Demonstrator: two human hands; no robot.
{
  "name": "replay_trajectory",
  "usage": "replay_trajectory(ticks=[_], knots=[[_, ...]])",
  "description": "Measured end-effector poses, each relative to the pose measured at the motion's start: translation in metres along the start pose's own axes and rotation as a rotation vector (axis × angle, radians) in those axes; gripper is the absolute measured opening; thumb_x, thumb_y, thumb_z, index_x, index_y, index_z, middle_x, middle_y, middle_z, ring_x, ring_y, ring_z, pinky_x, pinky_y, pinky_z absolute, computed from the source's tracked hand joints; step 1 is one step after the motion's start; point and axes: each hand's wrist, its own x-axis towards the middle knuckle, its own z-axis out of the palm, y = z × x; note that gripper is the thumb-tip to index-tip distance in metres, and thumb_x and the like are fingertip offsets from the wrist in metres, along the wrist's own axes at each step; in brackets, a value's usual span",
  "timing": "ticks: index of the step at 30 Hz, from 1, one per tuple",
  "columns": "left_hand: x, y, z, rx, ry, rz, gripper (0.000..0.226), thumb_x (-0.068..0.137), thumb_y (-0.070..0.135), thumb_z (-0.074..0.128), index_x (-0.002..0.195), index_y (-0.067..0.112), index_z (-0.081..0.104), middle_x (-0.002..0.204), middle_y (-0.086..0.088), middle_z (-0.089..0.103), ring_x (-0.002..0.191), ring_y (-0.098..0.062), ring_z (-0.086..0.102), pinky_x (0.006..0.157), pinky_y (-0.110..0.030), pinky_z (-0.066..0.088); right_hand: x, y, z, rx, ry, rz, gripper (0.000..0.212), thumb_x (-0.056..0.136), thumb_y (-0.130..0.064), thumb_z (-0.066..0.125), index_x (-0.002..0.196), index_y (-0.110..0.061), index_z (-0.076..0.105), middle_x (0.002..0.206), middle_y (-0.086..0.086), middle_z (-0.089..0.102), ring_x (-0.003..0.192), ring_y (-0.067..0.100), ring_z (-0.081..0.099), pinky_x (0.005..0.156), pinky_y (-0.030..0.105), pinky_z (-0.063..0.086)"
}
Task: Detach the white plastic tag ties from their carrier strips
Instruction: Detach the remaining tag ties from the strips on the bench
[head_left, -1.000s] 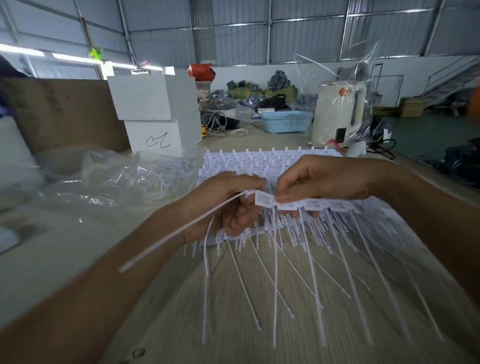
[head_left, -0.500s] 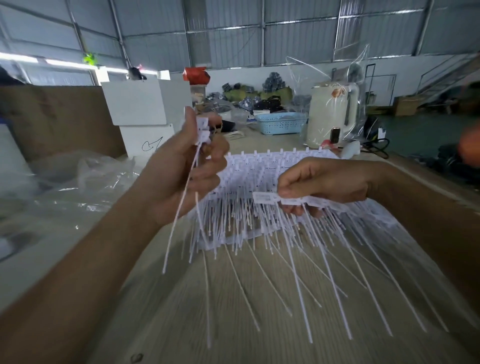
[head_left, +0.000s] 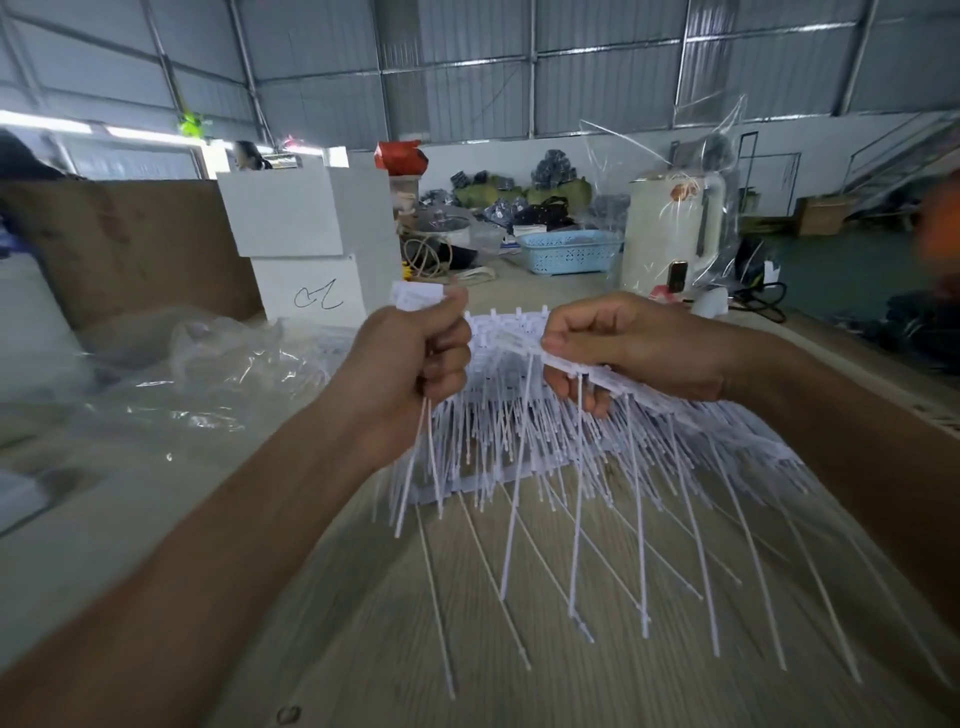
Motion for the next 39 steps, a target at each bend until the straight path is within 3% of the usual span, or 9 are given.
replay_trajectory(ticks=[3,6,12,19,23,27,31,34,39], knots=[[0.001,-0.003,0.004,-0.03,-0.01,0.03,0.022,0.105,0.015,0.046,0.123,0.004,0.052,0.065,0.003,0.046,0.051,-0.01,0.036,0.044,-0.019,0.029,-0.001,0.002,-0.002,0.017,0.026,0.005,0.025,0.095,-0.034,0.057,0.086,-0.014,0.069,0.084,0.009,0.069,0.069,0.021,0.062,0.061,0.027,0.055],[0.0,-0.007,0.005,0.016,-0.02,-0.004,0.037,0.107,0.036,0.039,0.117,0.007,0.061,0.068,0.0,0.062,0.05,-0.013,0.047,0.046,-0.021,0.036,-0.002,0.002,-0.006,0.011,0.045,0.001,0.027,0.094,-0.035,0.058,0.087,-0.011,0.069,0.083,0.008,0.069,0.069,0.021,0.062,0.061,0.027,0.056],[0.0,-0.017,0.001,0.236,0.023,-0.046,0.059,0.098,0.059,0.042,0.105,0.01,0.074,0.052,0.001,0.035,0.043,-0.011,0.021,0.043,-0.023,0.019,-0.002,0.001,-0.005,0.025,0.066,-0.012,0.027,0.096,-0.035,0.057,0.087,-0.011,0.068,0.083,0.011,0.069,0.063,0.018,0.062,0.059,0.029,0.055],[-0.003,-0.018,0.011,0.203,-0.1,-0.106,0.037,0.094,0.054,0.058,0.071,0.026,0.06,0.057,0.001,0.038,0.049,-0.012,0.021,0.043,-0.021,0.022,0.0,-0.002,0.006,-0.094,0.073,0.014,0.03,0.103,-0.033,0.05,0.086,-0.011,0.059,0.076,0.009,0.066,0.052,0.022,0.048,0.053,0.029,0.046],[-0.006,-0.02,0.01,0.337,-0.106,0.07,0.035,0.092,0.042,0.065,0.061,0.026,0.058,0.055,0.005,0.032,0.045,-0.01,0.025,0.042,-0.02,0.024,0.002,-0.006,0.01,0.082,0.007,0.039,0.026,0.097,-0.035,0.054,0.083,-0.014,0.057,0.066,0.003,0.054,0.049,0.014,0.039,0.049,0.025,0.04],[-0.009,-0.017,0.01,0.387,-0.14,0.214,0.034,0.085,0.053,0.061,0.061,0.029,0.06,0.054,0.007,0.033,0.044,-0.007,0.029,0.042,-0.019,0.027,-0.001,-0.014,0.006,0.24,-0.125,0.026,0.02,0.098,-0.026,0.055,0.086,-0.013,0.063,0.07,0.004,0.051,0.053,0.013,0.04,0.052,0.024,0.042],[-0.009,-0.023,0.013,0.457,-0.035,0.227,0.044,0.082,0.061,0.061,0.066,0.021,0.051,0.053,0.004,0.037,0.042,-0.008,0.033,0.042,-0.019,0.03,-0.002,-0.017,0.01,0.075,-0.086,0.023,0.02,0.098,-0.02,0.054,0.09,-0.003,0.061,0.066,0.002,0.054,0.052,0.013,0.043,0.052,0.025,0.044],[-0.006,-0.026,0.014,0.432,0.037,0.164,0.045,0.095,0.051,0.059,0.067,0.018,0.049,0.05,0.006,0.036,0.04,-0.01,0.029,0.042,-0.02,0.027,0.002,-0.021,0.015,-0.053,0.0,0.0,0.025,0.089,-0.028,0.063,0.087,-0.003,0.065,0.066,0.006,0.06,0.052,0.016,0.049,0.05,0.025,0.047],[-0.002,-0.022,0.013,0.318,0.069,0.003,0.044,0.101,0.042,0.054,0.061,0.022,0.046,0.05,0.005,0.025,0.041,-0.012,0.017,0.04,-0.017,0.02,0.007,-0.025,0.022,-0.258,0.072,-0.07,0.017,0.096,-0.015,0.064,0.089,0.0,0.063,0.066,0.011,0.063,0.051,0.02,0.054,0.05,0.03,0.048]])
